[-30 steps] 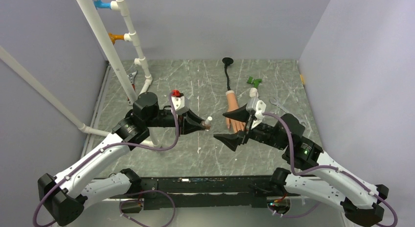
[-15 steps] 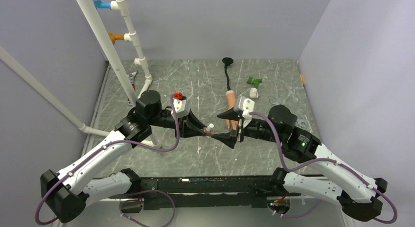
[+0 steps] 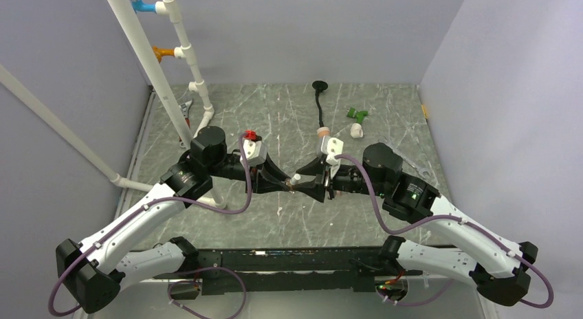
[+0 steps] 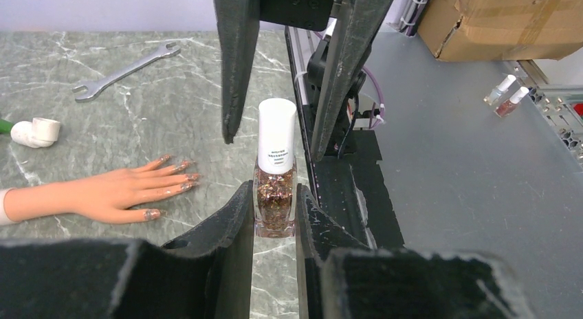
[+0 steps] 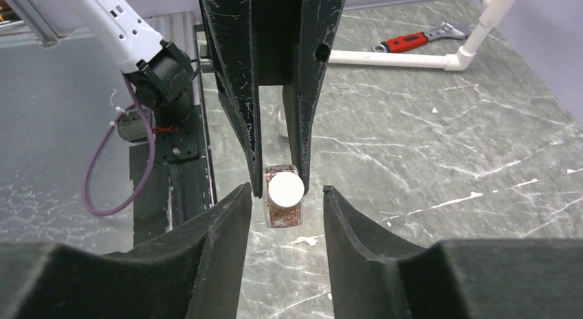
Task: Paint the nails
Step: Screw the nail polish bottle.
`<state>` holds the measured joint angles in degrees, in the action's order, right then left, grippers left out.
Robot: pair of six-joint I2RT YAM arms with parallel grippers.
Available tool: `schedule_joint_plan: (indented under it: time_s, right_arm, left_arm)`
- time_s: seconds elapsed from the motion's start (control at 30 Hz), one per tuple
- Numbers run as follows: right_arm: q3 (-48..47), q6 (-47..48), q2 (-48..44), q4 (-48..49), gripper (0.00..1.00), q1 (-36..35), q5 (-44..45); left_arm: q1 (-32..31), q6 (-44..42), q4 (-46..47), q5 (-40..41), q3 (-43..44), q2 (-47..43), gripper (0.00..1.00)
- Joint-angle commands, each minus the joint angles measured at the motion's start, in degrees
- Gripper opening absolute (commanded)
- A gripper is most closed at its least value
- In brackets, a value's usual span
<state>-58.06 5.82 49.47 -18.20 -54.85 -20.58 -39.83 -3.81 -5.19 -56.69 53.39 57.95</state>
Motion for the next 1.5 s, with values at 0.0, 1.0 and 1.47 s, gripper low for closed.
schedule_joint_plan:
  time_s: [0.0,1.0,1.47]
  right_arm:
    - [-2.4,0.1,-0.1,1.6,0.41,0.1,-1.9]
    - [0.4,-11.2,2.1,3.5,0.0,0.1,5.3]
    - [0.1,-22.9,5.8,3.5,0.0,0.0,11.4]
  left_arm:
    - [-0.4,-0.9,1.0,-0.3,2.3,-0.6,0.0]
    - [-0.4,-0.5,2.2,5.7,1.1,-2.0,0.0]
    - [-0.5,0.7,2.3,13.3,0.6,-3.1,0.0]
